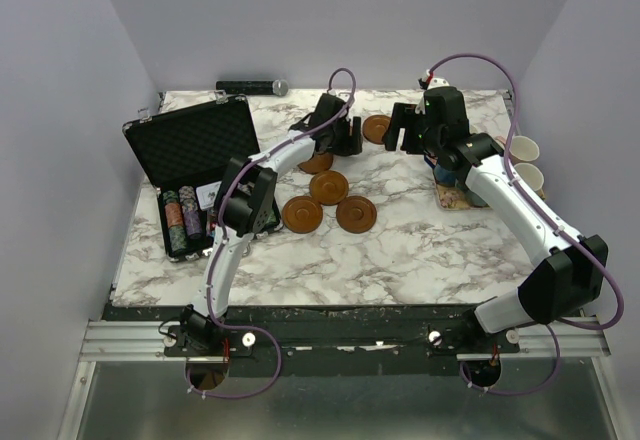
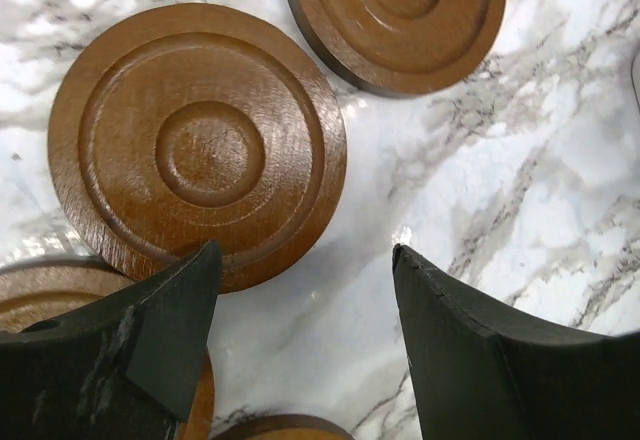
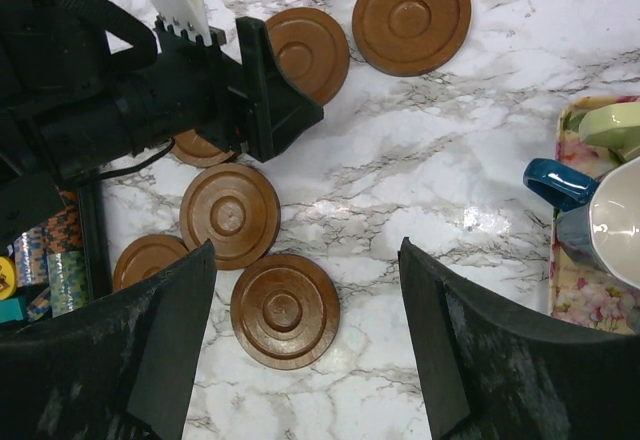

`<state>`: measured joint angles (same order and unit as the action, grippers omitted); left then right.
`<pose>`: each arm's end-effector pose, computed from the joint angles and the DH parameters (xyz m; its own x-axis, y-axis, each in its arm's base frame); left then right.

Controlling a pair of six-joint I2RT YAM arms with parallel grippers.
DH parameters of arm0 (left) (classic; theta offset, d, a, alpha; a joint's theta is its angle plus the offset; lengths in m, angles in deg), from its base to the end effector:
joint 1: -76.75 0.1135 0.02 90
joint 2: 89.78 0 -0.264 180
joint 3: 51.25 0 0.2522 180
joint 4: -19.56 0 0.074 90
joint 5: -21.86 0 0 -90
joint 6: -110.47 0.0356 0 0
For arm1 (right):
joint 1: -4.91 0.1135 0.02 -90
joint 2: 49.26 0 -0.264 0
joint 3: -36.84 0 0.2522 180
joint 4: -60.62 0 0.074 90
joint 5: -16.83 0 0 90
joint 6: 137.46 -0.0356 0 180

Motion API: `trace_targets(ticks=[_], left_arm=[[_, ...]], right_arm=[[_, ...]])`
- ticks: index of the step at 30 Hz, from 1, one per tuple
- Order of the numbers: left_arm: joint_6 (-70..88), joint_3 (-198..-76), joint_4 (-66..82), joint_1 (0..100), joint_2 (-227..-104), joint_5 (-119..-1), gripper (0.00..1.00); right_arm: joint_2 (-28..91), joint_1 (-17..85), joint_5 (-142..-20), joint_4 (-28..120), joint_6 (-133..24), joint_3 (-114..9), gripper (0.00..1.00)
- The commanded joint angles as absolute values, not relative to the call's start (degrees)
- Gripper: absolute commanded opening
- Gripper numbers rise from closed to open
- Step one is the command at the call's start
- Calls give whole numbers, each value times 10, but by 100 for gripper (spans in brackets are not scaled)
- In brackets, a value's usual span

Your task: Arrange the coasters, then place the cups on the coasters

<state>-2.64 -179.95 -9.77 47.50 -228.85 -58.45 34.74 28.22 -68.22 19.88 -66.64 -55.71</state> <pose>0.4782 -0.2747 0.1714 -0.7460 -0.0257 -0.6655 0.3282 0.8553 -0.4009 0.3084 0.1295 0.3552 -0.5696 0.1110 -0.8144 -0.1483 0.9607 0.2346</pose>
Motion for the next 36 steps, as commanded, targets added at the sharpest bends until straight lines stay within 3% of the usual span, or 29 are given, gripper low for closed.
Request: trace_targets(ticks=[1,17,25,36], left_arm=[[-19,-1750,-161,464,-2269,-550,78],[3,-1877,-177,490,-2255,-628,87],[20,-1929,-207,508,-2318,-658,86],[22,-1937,-211,510,-2362,-645,81]], right_arm=[[355,283,-693,212,-671,-548,81],[348,282,-684,214,-670,-545,81],[341,283,-688,216,-669,-540,67],[338,282,-691,216,-668,-540,66]])
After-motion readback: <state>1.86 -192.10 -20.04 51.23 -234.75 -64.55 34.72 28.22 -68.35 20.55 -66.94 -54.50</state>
